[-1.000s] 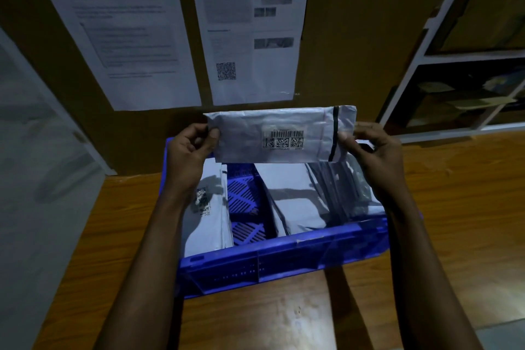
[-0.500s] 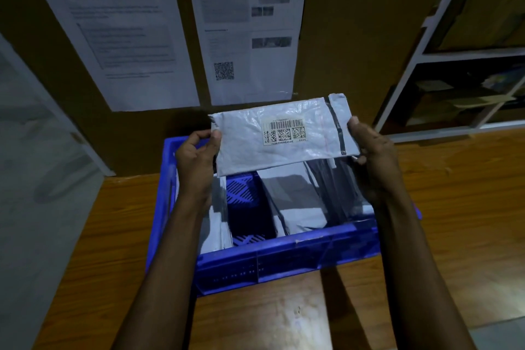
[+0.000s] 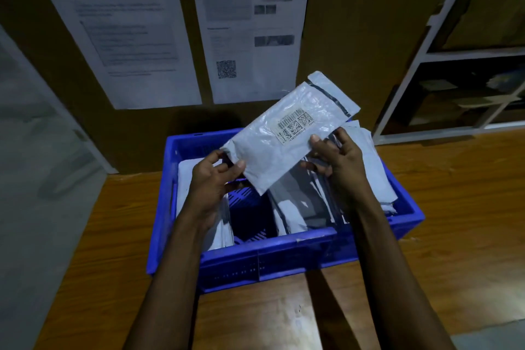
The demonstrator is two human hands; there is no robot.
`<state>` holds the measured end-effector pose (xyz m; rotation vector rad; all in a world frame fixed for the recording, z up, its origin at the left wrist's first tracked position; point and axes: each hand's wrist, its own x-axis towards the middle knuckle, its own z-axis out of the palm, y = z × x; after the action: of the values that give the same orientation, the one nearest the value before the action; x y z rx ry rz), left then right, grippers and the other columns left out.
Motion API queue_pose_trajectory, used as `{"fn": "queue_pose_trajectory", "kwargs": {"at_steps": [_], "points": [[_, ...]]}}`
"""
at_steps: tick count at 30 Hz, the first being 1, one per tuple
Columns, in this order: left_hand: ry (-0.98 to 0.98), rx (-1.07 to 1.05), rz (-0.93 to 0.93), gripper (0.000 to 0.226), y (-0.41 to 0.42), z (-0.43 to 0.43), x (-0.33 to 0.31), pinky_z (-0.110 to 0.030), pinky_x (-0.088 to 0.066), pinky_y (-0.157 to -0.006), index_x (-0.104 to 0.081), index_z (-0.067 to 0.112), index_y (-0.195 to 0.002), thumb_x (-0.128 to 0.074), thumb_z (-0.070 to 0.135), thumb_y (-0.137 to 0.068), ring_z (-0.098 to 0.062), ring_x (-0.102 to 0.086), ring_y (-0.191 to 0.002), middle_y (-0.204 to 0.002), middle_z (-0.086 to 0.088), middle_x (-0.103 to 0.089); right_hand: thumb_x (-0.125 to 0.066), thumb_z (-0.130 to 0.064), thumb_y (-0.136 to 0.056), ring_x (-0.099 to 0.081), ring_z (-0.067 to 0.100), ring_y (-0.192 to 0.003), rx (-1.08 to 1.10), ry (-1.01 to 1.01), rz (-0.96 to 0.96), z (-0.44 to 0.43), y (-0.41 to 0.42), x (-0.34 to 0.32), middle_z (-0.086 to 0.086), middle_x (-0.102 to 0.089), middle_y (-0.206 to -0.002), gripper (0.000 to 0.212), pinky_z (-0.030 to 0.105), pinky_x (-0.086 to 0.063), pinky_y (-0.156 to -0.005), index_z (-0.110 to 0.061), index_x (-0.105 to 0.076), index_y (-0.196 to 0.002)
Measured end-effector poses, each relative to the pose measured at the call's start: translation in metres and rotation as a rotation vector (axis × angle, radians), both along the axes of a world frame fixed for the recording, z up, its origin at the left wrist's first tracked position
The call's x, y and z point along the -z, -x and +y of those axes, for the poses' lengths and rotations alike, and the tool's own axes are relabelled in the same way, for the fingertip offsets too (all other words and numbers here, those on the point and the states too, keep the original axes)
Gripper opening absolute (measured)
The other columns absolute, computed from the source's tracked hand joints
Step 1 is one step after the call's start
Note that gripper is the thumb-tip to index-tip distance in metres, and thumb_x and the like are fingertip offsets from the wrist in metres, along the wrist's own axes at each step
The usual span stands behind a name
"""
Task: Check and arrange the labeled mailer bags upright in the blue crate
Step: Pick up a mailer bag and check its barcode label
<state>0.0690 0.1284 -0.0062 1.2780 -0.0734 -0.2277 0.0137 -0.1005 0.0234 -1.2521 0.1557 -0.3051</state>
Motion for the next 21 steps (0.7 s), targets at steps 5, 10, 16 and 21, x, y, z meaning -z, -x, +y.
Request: {"fn": "queue_pose_trajectory", "kwargs": {"at_steps": [5,10,16,21], "points": [[-0.112,-0.024,-0.072,0.049,-0.01,0.008,-0.014,-0.038,-0.06,-0.082,-0.058,0.002,-0.126,-0.077,0.015,-0.083,-0.025,-0.073,-0.102,-0.112,-0.014,-0.075,-0.063,-0.005,-0.1,-0.075,0.012,-0.087,0.044,0.101,-0.005,0.0,-0.006,-0.008,-0.002,-0.08,-0.096,0.021,0.029,-0.06,-0.067,-0.012,-0.065,-0.119],[-0.243,0.031,-0.135,0.039,-0.017,0.0,-0.028,-0.038,-0.058,-0.079,-0.066,0.008,-0.122,-0.076,0.019,-0.086,-0.015,-0.074,-0.095,-0.103,-0.003,-0.078,-0.064,-0.005,-0.099,-0.075,0.014,-0.089,-0.016,0.178,0.008,0.012,-0.009,-0.005,0.0,-0.079,-0.091,0.024,0.029,-0.059,-0.066,-0.008,-0.066,-0.123],[-0.235,-0.057,-0.163,0.02,-0.016,0.007,-0.027,-0.034,-0.06,-0.066,-0.069,0.013,-0.106,-0.075,0.006,-0.088,-0.016,-0.074,-0.082,-0.09,-0.004,-0.079,-0.063,-0.006,-0.099,-0.076,0.02,-0.092,-0.107,0.203,0.026,0.029,-0.014,0.001,0.009,-0.078,-0.097,0.025,0.037,-0.064,-0.071,-0.009,-0.065,-0.124],[-0.27,-0.186,-0.163,0.02,-0.017,0.029,-0.021,-0.03,-0.058,-0.063,-0.067,0.01,-0.105,-0.074,0.002,-0.089,-0.015,-0.073,-0.074,-0.079,-0.001,-0.077,-0.07,-0.008,-0.096,-0.072,0.017,-0.076,-0.152,0.335,0.126,0.045,-0.025,0.011,0.014,-0.078,-0.098,0.031,0.03,-0.057,-0.06,-0.011,-0.068,-0.127]]}}
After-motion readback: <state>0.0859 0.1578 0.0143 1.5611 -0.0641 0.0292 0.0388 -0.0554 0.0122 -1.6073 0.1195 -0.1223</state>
